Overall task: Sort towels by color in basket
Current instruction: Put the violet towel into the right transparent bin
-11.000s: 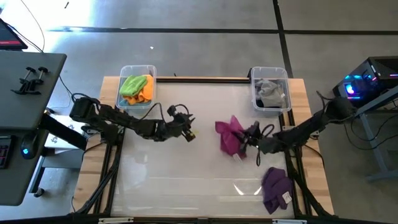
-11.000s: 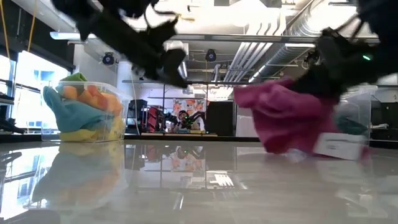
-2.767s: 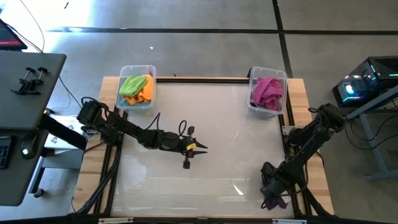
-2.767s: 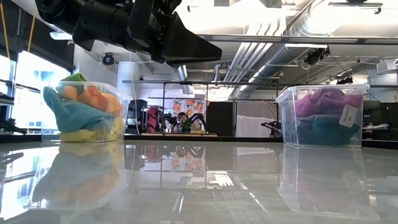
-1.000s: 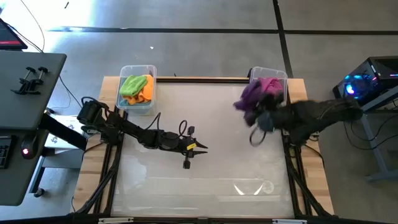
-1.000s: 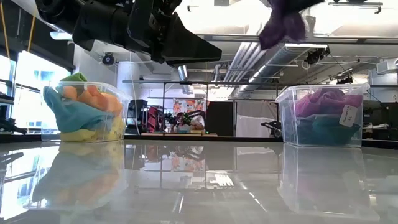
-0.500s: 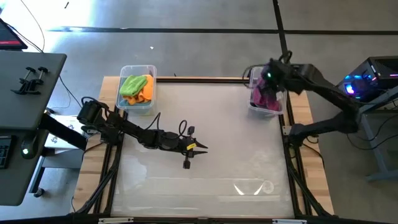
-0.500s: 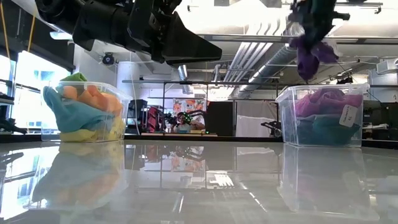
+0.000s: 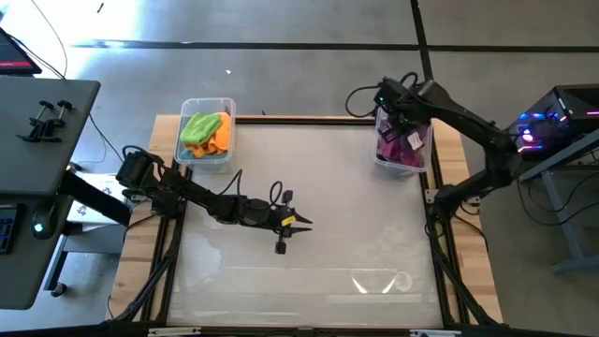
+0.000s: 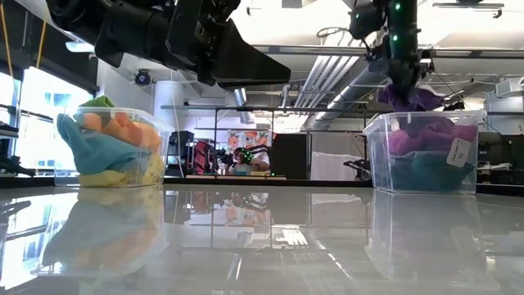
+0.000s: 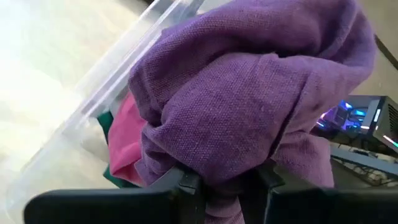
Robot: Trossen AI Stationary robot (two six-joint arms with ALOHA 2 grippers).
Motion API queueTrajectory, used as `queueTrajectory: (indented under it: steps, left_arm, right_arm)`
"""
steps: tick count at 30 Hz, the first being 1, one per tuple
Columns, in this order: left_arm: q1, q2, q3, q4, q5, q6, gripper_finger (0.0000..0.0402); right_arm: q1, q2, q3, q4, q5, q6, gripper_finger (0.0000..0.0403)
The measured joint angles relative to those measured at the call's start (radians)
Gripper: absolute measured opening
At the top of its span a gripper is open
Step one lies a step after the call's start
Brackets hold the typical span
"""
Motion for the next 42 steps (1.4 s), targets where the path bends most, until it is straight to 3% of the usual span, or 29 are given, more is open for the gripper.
queueTrajectory:
  steps: [10, 20, 31, 37, 42]
  left_arm:
    - [-0.021, 0.000, 0.000, -0.022, 0.000, 0.000, 0.0066]
    - [-0.021, 0.000, 0.000, -0.023, 0.000, 0.001, 0.0066]
    - [-0.021, 0.000, 0.000, -0.023, 0.000, 0.001, 0.0066]
    - [-0.021, 0.000, 0.000, -0.023, 0.000, 0.001, 0.0066]
    - [-0.021, 0.000, 0.000, -0.023, 0.000, 0.001, 0.0066]
  right_arm:
    - [-0.068, 0.027, -0.167, 0.054, -0.057, -0.096, 0.0057]
    - [-0.106, 0.023, -0.417, 0.352, -0.131, -0.148, 0.0057]
    - [-0.134, 0.022, -0.556, 0.529, -0.132, -0.155, 0.0060]
    - [-0.134, 0.022, -0.577, 0.537, -0.134, -0.155, 0.0082]
    - [-0.134, 0.022, -0.577, 0.537, -0.158, -0.172, 0.0132]
